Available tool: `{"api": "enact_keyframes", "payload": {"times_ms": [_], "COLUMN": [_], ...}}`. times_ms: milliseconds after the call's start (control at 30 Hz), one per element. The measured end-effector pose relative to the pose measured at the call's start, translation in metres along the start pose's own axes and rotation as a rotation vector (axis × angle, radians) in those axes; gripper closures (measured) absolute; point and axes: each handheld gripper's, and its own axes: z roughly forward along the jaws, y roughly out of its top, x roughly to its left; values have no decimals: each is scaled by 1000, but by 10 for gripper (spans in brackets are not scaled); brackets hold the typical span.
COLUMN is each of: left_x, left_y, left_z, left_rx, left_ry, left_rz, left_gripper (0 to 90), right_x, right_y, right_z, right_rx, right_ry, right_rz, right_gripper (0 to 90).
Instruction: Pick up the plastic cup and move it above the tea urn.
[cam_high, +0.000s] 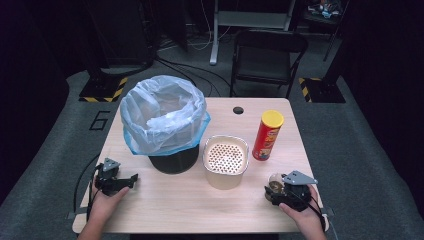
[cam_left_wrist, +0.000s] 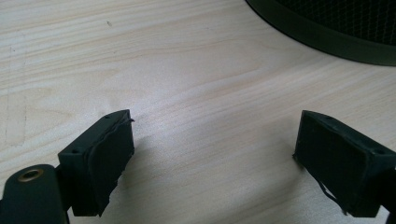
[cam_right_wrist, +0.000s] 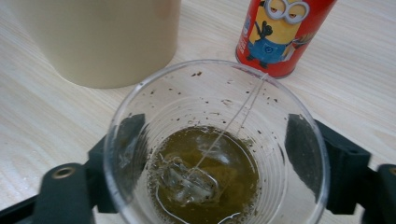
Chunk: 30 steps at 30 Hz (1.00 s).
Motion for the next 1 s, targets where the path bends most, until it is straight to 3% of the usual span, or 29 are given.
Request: {"api": "enact_keyframes", "payload": {"times_ms": [33, 200, 400, 533, 667, 767, 833, 900, 1000], "left_x": [0, 0, 0, 0, 0, 0, 0, 0, 0], "left_y": [0, 0, 0, 0, 0, 0, 0, 0, 0], "left_z": [0, 0, 0, 0, 0, 0, 0, 0, 0], "left_rx": [-1, -2, -2, -1, -2, -1, -1, -1, -2], "left_ry": [0, 2, 1, 3, 3, 3, 3, 3, 2], "left_rz": [0, 0, 1, 11, 11, 12, 12, 12, 12], "left_gripper": [115, 115, 115, 115, 115, 115, 115, 115, 115], "right_x": [2, 2, 4, 11, 18, 23, 26, 27, 29], "right_y": [0, 3, 8, 22, 43, 63, 76, 87, 98], "right_z": [2, -2, -10, -24, -28, -21, -12, -2, 11], "right_rx": [3, -26, -54, -98, -106, -108, -102, -97, -88], "right_ry": [-15, -22, -26, -37, 28, 64, 117, 147, 155], "right_rz": [-7, 4, 7, 10, 41, 30, 43, 58, 76], "right_gripper": [144, 115, 112, 163, 262, 351, 436, 454, 444]}}
